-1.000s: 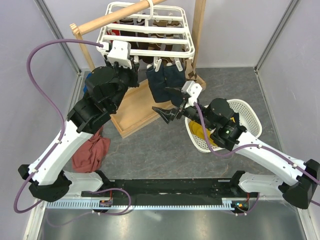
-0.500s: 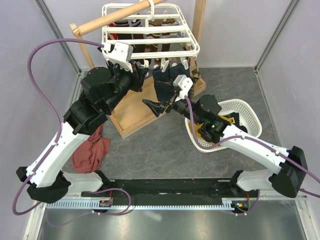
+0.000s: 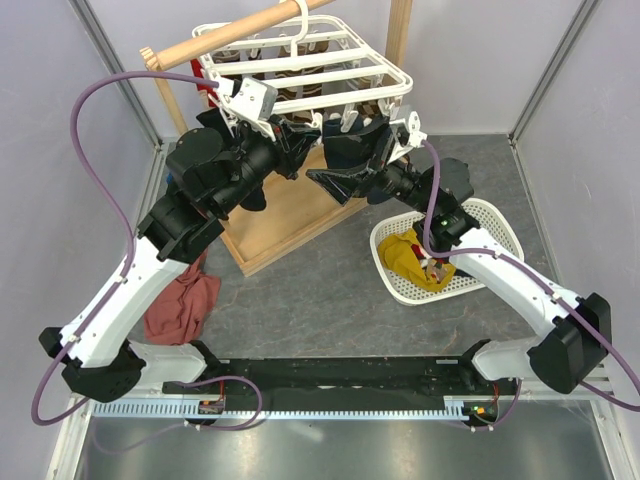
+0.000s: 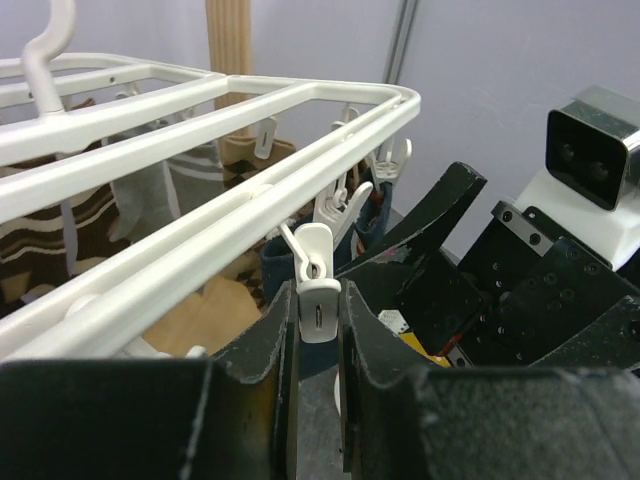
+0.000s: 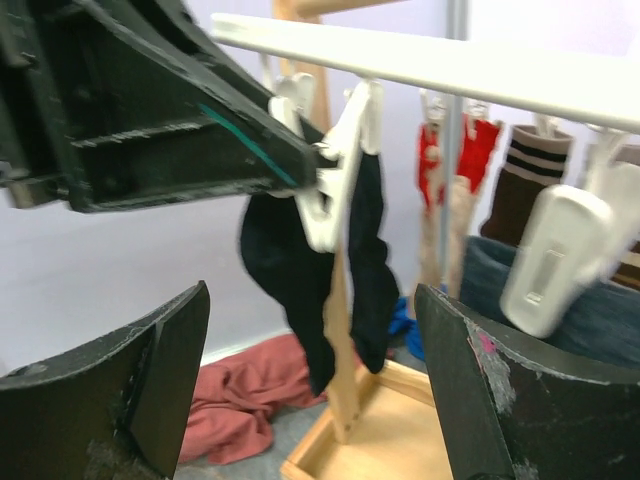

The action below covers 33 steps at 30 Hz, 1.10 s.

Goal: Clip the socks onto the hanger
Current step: Open the clamp at the hanger.

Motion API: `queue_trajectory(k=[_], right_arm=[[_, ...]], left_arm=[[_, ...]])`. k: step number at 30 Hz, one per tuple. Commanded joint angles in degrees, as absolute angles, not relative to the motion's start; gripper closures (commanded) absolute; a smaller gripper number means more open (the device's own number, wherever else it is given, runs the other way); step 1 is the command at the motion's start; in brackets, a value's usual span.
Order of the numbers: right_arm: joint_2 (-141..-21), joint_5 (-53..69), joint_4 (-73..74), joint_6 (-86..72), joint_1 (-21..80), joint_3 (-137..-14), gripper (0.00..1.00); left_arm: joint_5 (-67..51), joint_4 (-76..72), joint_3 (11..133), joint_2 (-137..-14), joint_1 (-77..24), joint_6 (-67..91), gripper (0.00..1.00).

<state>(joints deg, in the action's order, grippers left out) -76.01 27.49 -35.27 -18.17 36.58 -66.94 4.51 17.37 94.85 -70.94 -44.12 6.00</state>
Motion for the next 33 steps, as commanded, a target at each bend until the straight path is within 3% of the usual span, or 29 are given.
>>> queue_trajectory(k=[1,7,33], right_arm=[[-77.5,36.2,-41.2,-25.5,34.5,-70.1,0.11],[-80.2,41.6,-48.7,-33.4,31.1,-71.2,0.12],[-86.0,45.5,-50.6,-38.9,27.8,-79.4,0.19]], left_arm=[[-3.7,13.3,94.2,-71.3,-44.3,7.3,0.98],[-5.7,10.5,92.6,-71.3,-42.9,7.3,0.98],[-20.7,0.8,87.9,-70.7,-37.8,15.6,0.98]])
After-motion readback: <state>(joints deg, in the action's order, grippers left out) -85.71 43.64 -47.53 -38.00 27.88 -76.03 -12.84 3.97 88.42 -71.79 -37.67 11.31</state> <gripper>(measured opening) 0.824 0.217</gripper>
